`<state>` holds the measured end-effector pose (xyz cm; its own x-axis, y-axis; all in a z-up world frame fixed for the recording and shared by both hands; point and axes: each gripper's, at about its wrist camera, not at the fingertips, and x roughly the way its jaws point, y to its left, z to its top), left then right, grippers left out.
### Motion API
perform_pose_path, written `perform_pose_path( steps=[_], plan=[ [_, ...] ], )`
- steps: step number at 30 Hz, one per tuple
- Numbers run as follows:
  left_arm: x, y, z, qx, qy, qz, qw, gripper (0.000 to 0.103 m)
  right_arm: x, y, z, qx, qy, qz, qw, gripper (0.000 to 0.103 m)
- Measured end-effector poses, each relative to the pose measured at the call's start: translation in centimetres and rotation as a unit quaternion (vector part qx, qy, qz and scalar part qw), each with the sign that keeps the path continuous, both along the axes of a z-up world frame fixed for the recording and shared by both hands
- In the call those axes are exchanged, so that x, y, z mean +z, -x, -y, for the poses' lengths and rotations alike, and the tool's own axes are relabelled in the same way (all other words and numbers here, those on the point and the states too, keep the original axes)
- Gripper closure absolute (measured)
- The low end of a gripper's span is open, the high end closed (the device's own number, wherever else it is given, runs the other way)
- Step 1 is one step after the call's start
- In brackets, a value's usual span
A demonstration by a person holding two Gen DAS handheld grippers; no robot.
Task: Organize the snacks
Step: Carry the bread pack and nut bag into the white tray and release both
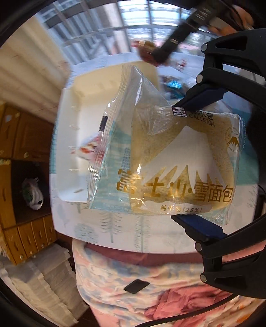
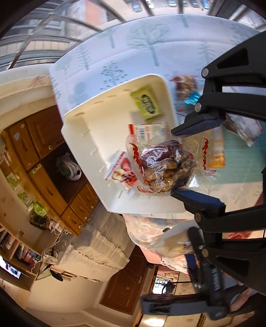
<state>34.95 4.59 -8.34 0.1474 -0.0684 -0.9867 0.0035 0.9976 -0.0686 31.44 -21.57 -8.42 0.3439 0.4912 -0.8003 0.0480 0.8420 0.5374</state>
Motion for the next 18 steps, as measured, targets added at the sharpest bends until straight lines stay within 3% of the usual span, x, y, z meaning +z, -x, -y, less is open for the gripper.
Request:
perform_pose_path(
  steps=[2, 6, 15, 18],
  plan=[
    [-0.3, -1.2, 0.1, 0.021, 0.023, 0.014, 0.9994, 0.011, -0.4, -0.8, 0.4, 0.003, -0.001, 0.009, 1.000, 0.050],
    [-1.5, -3.4, 0.5, 0.049, 0.027, 0.023, 0.9982, 0.011, -1.6, -2.1, 1.4, 0.005, 0.005, 0.021, 1.000, 0.050],
    [-4.8, -5.4, 0.8, 0.097, 0.038, 0.003, 0.9945, 0.009, -4.0, -3.8, 2.8, -0.004, -0.007, 0.028, 1.000, 0.042],
    [-4.8, -5.4, 1.0, 0.100, 0.047, 0.007, 0.9939, 0.003, -4.2, -4.0, 3.1, -0.002, -0.016, 0.027, 1.000, 0.038]
  ],
)
